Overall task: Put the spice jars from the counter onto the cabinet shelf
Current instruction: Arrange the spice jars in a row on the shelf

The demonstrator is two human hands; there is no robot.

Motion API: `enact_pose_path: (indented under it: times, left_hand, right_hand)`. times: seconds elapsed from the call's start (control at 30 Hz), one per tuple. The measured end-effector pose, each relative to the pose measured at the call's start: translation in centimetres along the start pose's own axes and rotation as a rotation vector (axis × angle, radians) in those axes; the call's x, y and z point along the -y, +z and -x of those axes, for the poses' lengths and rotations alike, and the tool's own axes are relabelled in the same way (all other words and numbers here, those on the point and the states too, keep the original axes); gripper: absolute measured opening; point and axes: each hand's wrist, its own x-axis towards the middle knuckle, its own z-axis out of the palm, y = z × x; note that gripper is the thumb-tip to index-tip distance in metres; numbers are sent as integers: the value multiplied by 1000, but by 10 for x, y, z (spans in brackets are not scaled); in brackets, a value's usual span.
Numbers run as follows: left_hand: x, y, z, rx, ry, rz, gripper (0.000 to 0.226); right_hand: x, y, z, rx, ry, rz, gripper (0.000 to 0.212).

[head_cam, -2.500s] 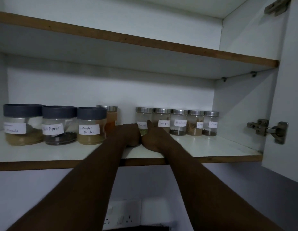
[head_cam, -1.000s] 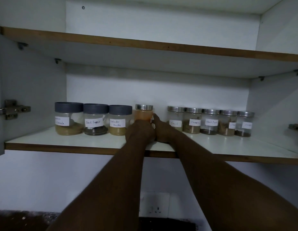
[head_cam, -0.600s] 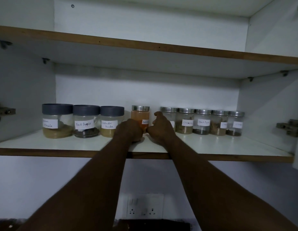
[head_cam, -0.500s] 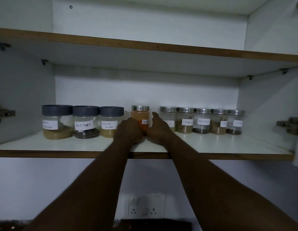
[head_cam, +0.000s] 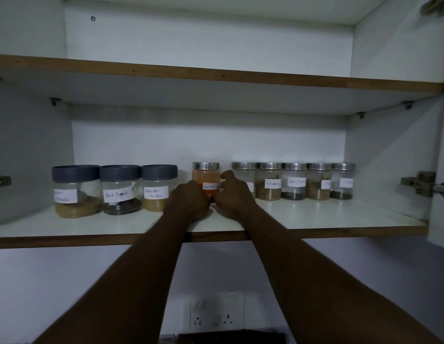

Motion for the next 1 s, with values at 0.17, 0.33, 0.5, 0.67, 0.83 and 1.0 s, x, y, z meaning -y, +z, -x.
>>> enact_pose_path:
  times: [0.17,0.33,0.5,0.67,0.83,1.0]
  left_hand:
    - [-1,0,4,-99,-27,14,28]
    - [2,5,-1,24,20,-36,45]
    - [3,4,-7,82,24,-77,51]
    - [2,6,-6,-20,1,-49,42]
    - [2,4,-9,47,11,-61,46]
    - [0,3,-21,256,58,-96,54]
  right_hand:
    - [2,-3,4,-49,-24,63,63]
    - [5,1,5,48,-22,66,75]
    - [6,-1,7,13,-31,76,68]
    - [6,-3,6,-3,-51,145,52]
    - [7,-1,6,13,-73,180,47]
    - [4,3,3,23,-63,198,43]
